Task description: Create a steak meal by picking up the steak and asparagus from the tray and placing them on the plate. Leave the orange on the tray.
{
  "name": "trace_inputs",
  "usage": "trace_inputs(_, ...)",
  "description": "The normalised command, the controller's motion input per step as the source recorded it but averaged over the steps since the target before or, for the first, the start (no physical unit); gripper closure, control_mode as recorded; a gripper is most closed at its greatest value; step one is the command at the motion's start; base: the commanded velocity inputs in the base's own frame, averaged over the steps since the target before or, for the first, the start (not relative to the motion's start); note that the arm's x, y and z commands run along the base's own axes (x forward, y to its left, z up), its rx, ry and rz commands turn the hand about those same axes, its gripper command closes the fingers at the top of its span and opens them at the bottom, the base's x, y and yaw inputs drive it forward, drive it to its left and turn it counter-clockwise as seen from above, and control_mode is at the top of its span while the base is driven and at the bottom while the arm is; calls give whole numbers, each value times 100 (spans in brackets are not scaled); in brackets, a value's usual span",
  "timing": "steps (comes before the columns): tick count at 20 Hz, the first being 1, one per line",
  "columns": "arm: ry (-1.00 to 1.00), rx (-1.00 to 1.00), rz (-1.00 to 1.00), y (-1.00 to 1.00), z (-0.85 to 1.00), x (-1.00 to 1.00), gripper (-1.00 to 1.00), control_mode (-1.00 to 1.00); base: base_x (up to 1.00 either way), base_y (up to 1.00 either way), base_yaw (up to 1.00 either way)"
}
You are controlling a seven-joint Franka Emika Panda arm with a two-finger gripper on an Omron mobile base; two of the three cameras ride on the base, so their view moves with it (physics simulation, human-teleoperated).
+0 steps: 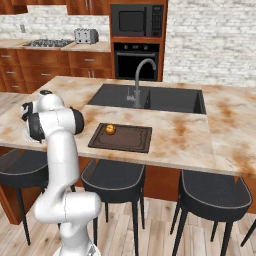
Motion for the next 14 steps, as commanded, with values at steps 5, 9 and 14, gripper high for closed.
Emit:
trace_inputs(5,-4,0,-2,-44,56,-67,-100,-100,0,0,0)
trace_inputs(9,-14,0,0,-67,68,-43,-100,-100,0,0,0)
trace_inputs(14,-21,0,9,-98,35,-56,-100,-100,0,0,0)
